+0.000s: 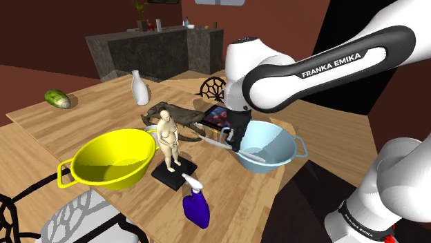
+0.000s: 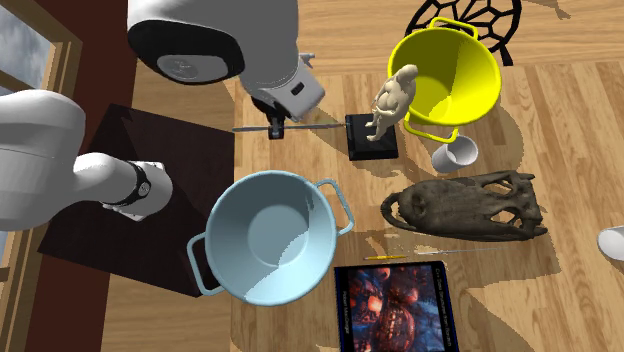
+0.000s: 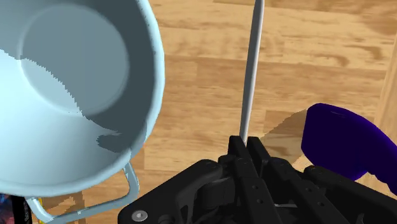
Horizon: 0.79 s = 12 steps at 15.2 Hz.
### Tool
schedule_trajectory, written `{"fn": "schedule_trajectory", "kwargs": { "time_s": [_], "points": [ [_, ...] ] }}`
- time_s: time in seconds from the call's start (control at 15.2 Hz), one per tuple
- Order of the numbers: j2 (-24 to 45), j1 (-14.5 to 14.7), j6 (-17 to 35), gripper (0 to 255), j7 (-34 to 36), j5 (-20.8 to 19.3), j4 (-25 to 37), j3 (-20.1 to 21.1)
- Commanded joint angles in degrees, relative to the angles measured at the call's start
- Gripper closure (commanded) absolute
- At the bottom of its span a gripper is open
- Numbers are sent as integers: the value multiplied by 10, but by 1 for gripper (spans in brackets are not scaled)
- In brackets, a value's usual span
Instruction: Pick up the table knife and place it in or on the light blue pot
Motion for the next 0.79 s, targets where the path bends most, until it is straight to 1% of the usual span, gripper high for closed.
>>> {"fn": "schedule_trajectory", "kwargs": {
  "time_s": [0.0,0.4,0.73],
  "points": [
    [-16,-10,-4,255,-30,-3,-13,-19],
    [-57,-46,-15,255,-117,-22,-47,-82],
    [-73,-79,-23,255,-188,-47,-56,-134]
  ]
}}
